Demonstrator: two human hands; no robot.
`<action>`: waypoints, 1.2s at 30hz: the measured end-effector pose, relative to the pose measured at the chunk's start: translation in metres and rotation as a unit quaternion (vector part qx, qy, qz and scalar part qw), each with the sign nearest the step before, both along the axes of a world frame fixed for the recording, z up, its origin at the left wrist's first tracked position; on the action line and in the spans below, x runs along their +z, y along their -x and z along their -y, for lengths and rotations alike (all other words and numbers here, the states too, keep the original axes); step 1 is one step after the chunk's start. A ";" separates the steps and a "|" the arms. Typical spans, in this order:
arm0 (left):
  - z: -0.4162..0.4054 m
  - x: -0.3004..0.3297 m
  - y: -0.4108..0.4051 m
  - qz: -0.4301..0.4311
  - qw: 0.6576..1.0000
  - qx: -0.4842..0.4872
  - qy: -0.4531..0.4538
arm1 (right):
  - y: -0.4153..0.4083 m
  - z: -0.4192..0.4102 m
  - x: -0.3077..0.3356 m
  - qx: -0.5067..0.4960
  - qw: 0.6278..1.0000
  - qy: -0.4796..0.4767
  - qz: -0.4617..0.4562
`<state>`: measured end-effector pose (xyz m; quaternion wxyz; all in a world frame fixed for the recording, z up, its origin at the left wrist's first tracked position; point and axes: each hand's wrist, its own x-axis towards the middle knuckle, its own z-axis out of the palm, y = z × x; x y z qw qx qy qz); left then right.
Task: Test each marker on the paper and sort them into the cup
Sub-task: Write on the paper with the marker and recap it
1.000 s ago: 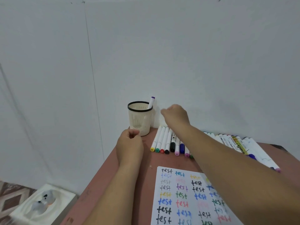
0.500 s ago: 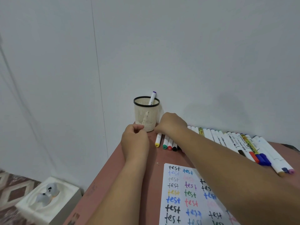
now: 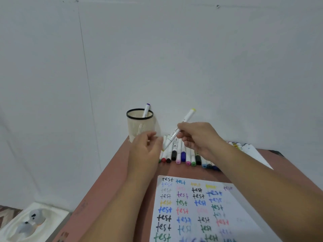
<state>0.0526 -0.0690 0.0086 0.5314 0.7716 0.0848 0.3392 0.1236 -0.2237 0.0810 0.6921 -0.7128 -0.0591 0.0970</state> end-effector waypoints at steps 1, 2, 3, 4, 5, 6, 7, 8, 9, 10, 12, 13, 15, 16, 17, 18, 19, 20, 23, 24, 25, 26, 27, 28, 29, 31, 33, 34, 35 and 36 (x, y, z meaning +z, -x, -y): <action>0.007 0.000 0.002 0.005 0.999 -0.030 -0.037 | 0.009 0.014 0.000 0.008 0.999 -0.033 -0.002; 0.013 0.000 0.003 0.011 0.996 -0.060 -0.072 | 0.017 0.027 -0.001 0.016 0.998 -0.056 -0.003; 0.019 0.000 0.005 0.022 0.990 -0.090 -0.108 | 0.025 0.039 -0.003 0.022 0.997 -0.073 -0.004; 0.027 0.000 0.006 0.031 0.981 -0.119 -0.147 | 0.033 0.050 -0.005 0.027 0.996 -0.085 -0.005; 0.035 0.002 0.007 0.034 0.972 -0.145 -0.182 | 0.041 0.062 -0.008 0.028 0.995 -0.095 -0.008; 0.041 0.003 0.008 0.031 0.965 -0.163 -0.204 | 0.048 0.071 -0.011 0.026 0.994 -0.106 -0.011; 0.046 0.004 0.008 0.028 0.959 -0.175 -0.221 | 0.055 0.077 -0.014 0.023 0.993 -0.118 -0.016; 0.050 0.004 0.008 0.027 0.953 -0.184 -0.239 | 0.061 0.085 -0.017 0.019 0.991 -0.129 -0.019; 0.054 0.005 0.010 0.024 0.947 -0.192 -0.257 | 0.066 0.091 -0.020 0.015 0.990 -0.137 -0.019; 0.056 0.007 0.012 0.017 0.941 -0.202 -0.270 | 0.071 0.097 -0.023 0.011 0.990 -0.139 -0.016; 0.061 0.009 0.016 0.000 0.925 -0.229 -0.304 | 0.077 0.104 -0.030 0.000 0.992 -0.128 0.001; 0.064 0.009 0.018 -0.007 0.916 -0.240 -0.322 | 0.079 0.107 -0.033 -0.007 0.993 -0.122 0.009; 0.069 0.010 0.020 -0.018 0.907 -0.252 -0.337 | 0.081 0.111 -0.039 -0.017 0.993 -0.117 0.023; 0.071 0.011 0.020 -0.021 0.906 -0.256 -0.337 | 0.081 0.112 -0.041 -0.021 0.992 -0.118 0.028; 0.072 0.011 0.020 -0.021 0.907 -0.258 -0.332 | 0.082 0.114 -0.041 -0.022 0.992 -0.120 0.032; 0.072 0.010 0.020 -0.020 0.911 -0.260 -0.320 | 0.083 0.116 -0.041 -0.021 0.992 -0.121 0.036; 0.072 0.011 0.021 -0.015 0.917 -0.261 -0.302 | 0.083 0.118 -0.040 -0.019 0.992 -0.119 0.041; 0.073 0.011 0.021 -0.009 0.922 -0.266 -0.282 | 0.085 0.121 -0.039 -0.016 0.992 -0.116 0.048; 0.077 0.010 0.026 0.000 0.926 -0.294 -0.236 | 0.087 0.126 -0.037 -0.020 0.993 -0.094 0.069; 0.079 0.009 0.026 -0.007 0.925 -0.304 -0.228 | 0.086 0.130 -0.036 -0.034 0.993 -0.090 0.074; 0.079 0.008 0.027 -0.019 0.923 -0.309 -0.227 | 0.084 0.132 -0.036 -0.053 0.992 -0.094 0.071; 0.078 0.006 0.026 -0.032 0.921 -0.309 -0.233 | 0.082 0.137 -0.035 -0.076 0.990 -0.103 0.062; 0.077 0.005 0.026 -0.042 0.919 -0.309 -0.243 | 0.080 0.142 -0.035 -0.097 0.987 -0.116 0.050; 0.076 0.005 0.027 -0.053 0.915 -0.309 -0.252 | 0.079 0.148 -0.035 -0.110 0.985 -0.127 0.040; 0.074 0.004 0.027 -0.070 0.912 -0.313 -0.257 | 0.079 0.153 -0.037 -0.115 0.984 -0.133 0.033; 0.076 0.004 0.028 -0.112 0.898 -0.325 -0.275 | 0.080 0.162 -0.047 -0.106 0.985 -0.133 0.035; 0.080 0.005 0.028 -0.132 0.878 -0.331 -0.321 | 0.084 0.165 -0.058 -0.100 0.986 -0.125 0.047; 0.083 0.006 0.028 -0.137 0.868 -0.331 -0.343 | 0.086 0.166 -0.063 -0.102 0.987 -0.113 0.048; 0.085 0.006 0.028 -0.136 0.862 -0.329 -0.361 | 0.087 0.166 -0.066 -0.104 0.988 -0.099 0.050; 0.087 0.006 0.028 -0.136 0.859 -0.323 -0.373 | 0.087 0.166 -0.067 -0.102 0.990 -0.084 0.053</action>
